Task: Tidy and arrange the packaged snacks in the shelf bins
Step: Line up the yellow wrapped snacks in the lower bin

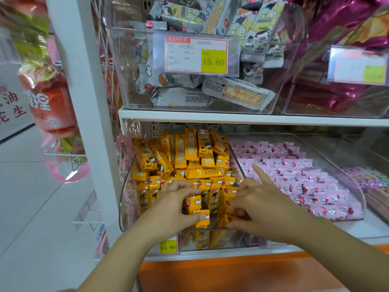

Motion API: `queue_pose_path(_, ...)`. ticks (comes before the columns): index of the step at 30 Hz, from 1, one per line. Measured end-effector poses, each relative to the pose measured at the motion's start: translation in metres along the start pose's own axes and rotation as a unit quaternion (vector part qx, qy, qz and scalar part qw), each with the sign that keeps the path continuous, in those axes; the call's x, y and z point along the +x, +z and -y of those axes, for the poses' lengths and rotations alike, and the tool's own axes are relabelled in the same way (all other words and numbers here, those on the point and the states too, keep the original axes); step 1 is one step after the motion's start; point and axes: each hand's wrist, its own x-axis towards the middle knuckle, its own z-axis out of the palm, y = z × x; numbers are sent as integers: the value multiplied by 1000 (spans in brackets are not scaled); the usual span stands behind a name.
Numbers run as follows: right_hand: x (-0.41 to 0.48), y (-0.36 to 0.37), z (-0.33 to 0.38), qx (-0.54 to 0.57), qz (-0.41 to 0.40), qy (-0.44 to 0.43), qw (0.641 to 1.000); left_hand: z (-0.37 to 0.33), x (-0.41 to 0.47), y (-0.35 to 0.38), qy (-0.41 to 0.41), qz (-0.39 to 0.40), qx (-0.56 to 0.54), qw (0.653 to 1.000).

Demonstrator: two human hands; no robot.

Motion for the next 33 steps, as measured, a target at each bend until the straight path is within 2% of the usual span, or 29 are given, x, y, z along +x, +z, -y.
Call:
queue_pose_path(4, 1, 3, 4, -3, 45, 4, 999, -2, -1, 2, -3, 16, 17, 1000)
queue_pose_path(11, 4, 4, 2, 106, 59, 8, 993, -3, -1, 0, -25, 47, 0, 999)
queue_pose_path(16, 5, 6, 6, 120, 0, 0, 993, -6, 0, -2, -41, 63, 7, 997)
queue_pose_path(20, 9, 3, -3, 73, -77, -39, 994, -9, 2, -3, -56, 110, 2, 992)
queue_pose_path(23, 12, 8, -16, -6, -157, -96, 983, -13, 2, -3, -70, 133, 12, 989)
queue_pose_path(27, 10, 19, -18, -29, -149, -191, 970, -17, -2, -2, -96, 137, 29, 985)
queue_pose_path(33, 1, 24, -17, -29, -146, -226, 963, -16, -1, -4, -123, 127, -3, 984)
